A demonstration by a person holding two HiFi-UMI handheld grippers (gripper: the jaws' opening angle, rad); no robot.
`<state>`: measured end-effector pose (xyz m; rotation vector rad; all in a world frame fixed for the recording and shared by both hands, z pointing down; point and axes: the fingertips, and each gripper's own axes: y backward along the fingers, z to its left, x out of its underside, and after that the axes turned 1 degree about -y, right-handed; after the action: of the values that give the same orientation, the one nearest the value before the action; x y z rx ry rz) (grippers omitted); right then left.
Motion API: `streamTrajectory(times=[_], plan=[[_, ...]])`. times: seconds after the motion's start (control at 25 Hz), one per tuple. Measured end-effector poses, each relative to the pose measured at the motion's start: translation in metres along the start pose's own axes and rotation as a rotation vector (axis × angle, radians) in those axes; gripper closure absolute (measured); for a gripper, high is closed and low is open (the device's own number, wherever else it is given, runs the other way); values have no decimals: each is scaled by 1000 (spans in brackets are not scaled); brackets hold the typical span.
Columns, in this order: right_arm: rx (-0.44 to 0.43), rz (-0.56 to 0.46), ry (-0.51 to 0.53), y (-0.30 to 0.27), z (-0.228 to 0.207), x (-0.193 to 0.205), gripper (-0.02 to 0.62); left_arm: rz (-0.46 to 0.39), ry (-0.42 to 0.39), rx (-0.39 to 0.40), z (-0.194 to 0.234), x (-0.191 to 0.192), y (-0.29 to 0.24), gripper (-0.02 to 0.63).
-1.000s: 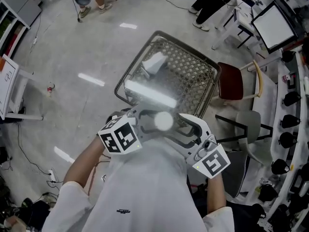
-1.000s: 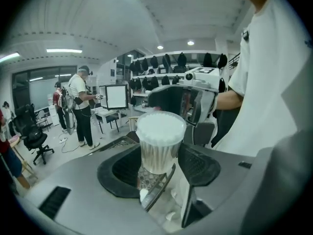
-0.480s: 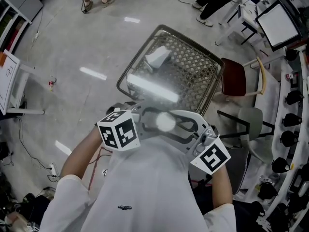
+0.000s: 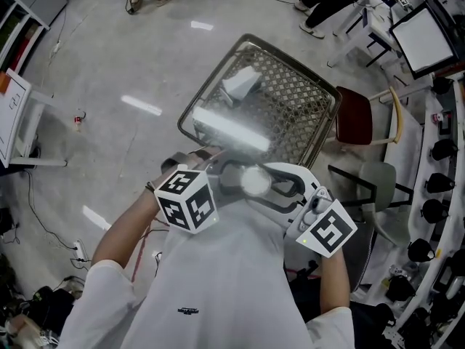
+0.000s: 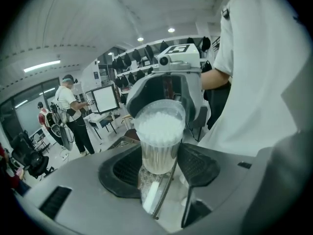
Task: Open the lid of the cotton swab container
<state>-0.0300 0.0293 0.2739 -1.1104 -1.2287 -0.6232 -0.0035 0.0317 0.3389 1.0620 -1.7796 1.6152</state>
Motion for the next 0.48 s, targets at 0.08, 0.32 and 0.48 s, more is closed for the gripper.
streamTrajectory(times=[0.08,0.32,0.48], plan=[[-8,6,0,1,-1,-3,359,-6,5,4,1,-2,0,383],[34,-95,69,1,-8,-25,373,-26,45,-9,9,-3,-1,383],[56,-143,83,-4,-11,-39,394,-18,55,-5,2,4,-1,382]])
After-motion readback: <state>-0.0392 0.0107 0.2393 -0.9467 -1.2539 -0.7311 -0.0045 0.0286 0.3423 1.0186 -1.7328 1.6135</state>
